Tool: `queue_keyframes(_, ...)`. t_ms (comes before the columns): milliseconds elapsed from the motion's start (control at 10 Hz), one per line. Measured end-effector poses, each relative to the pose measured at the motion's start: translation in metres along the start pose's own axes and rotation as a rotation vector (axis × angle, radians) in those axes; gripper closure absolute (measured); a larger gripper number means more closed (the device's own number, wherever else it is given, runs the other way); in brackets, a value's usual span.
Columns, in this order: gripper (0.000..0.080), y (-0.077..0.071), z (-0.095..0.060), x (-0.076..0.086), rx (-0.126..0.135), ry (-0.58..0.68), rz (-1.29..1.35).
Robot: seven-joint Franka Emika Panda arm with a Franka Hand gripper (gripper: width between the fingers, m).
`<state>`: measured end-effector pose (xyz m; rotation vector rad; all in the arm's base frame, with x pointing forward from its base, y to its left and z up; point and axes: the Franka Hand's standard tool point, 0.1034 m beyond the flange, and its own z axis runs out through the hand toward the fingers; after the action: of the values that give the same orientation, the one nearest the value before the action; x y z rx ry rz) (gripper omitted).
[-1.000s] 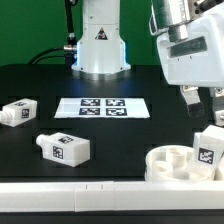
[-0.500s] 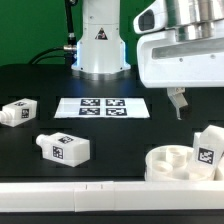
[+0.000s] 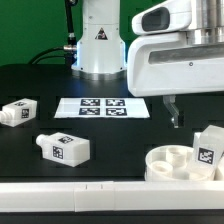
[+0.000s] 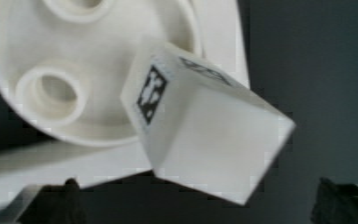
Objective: Assemble stool
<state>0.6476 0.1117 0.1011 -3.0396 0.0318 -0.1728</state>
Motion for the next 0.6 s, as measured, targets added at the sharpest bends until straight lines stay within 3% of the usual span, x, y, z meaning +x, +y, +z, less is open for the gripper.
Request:
queue_keyframes(200, 0.0151, -0.007, 0.009, -0.009, -0.032, -0.114, -0.328)
queue_keyframes(300, 0.0151, -0.002, 0.008, -0.004, -0.026, -0.095, -0.408)
queue_keyframes(600, 0.0151, 0.006, 0.01, -0.005, -0.056, -0.11, -0.566)
